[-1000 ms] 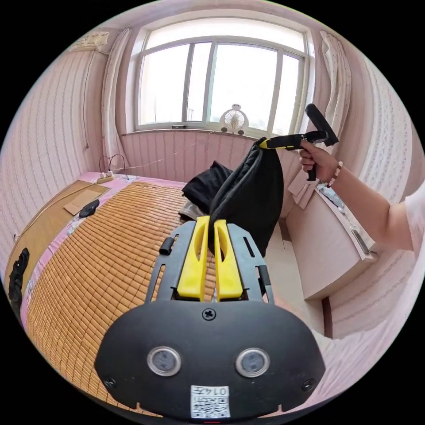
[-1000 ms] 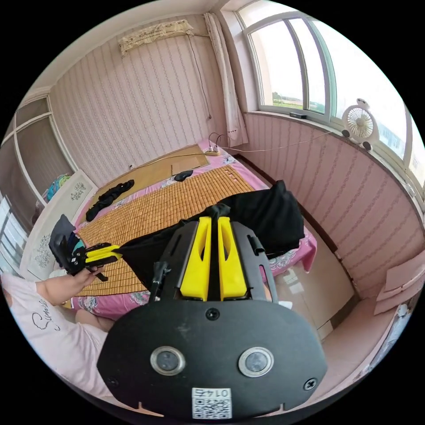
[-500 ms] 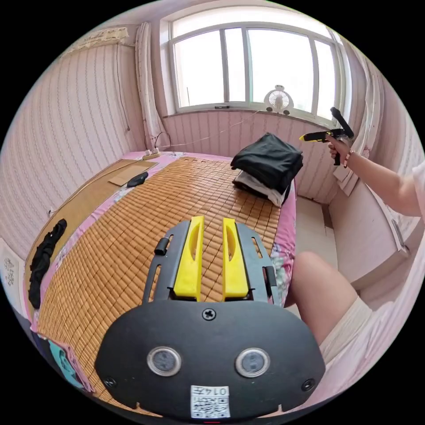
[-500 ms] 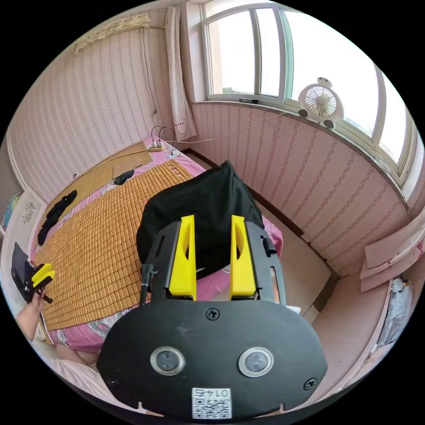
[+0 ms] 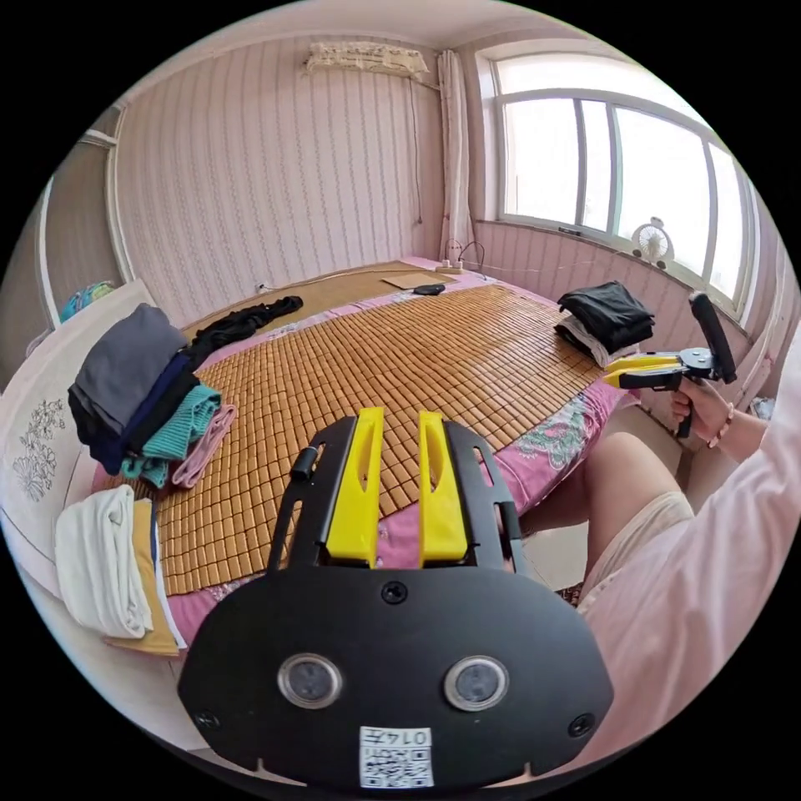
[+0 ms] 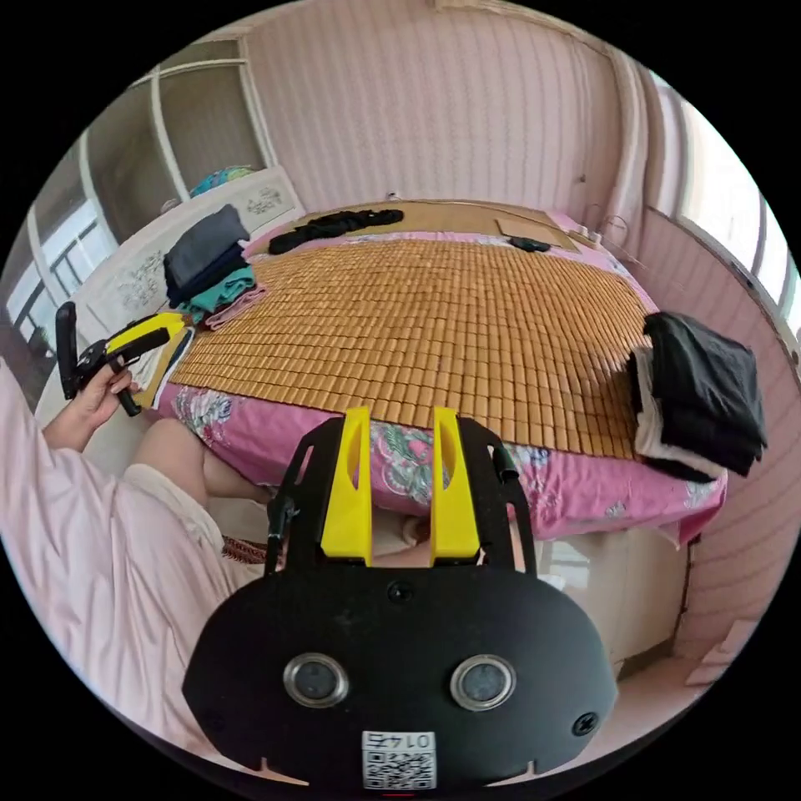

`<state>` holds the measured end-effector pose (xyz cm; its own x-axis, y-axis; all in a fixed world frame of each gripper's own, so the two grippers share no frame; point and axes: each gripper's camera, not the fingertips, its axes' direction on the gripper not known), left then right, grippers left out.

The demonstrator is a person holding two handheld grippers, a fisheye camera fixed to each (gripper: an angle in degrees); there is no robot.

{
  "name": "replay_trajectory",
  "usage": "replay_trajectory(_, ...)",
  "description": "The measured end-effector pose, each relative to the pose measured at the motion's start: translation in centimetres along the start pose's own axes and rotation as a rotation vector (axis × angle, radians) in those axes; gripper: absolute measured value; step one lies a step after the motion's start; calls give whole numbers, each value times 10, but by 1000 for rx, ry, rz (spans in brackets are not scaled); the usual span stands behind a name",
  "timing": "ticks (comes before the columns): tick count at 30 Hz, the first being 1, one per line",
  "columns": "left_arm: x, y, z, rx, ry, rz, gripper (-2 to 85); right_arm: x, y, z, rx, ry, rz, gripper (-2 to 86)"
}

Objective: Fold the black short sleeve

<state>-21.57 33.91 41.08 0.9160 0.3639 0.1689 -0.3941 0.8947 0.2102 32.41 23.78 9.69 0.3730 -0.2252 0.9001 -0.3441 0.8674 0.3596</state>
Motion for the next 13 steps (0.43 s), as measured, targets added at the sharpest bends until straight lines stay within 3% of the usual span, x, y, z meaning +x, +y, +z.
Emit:
replay_trajectory(7,-80,115,-72,116,-162,-237,78,-176,-64,45,191,-188,-452,80)
replay_trajectory(13,-160,224,-121,153,-294,-513,79,-305,-88,113,71,-394,-647,101)
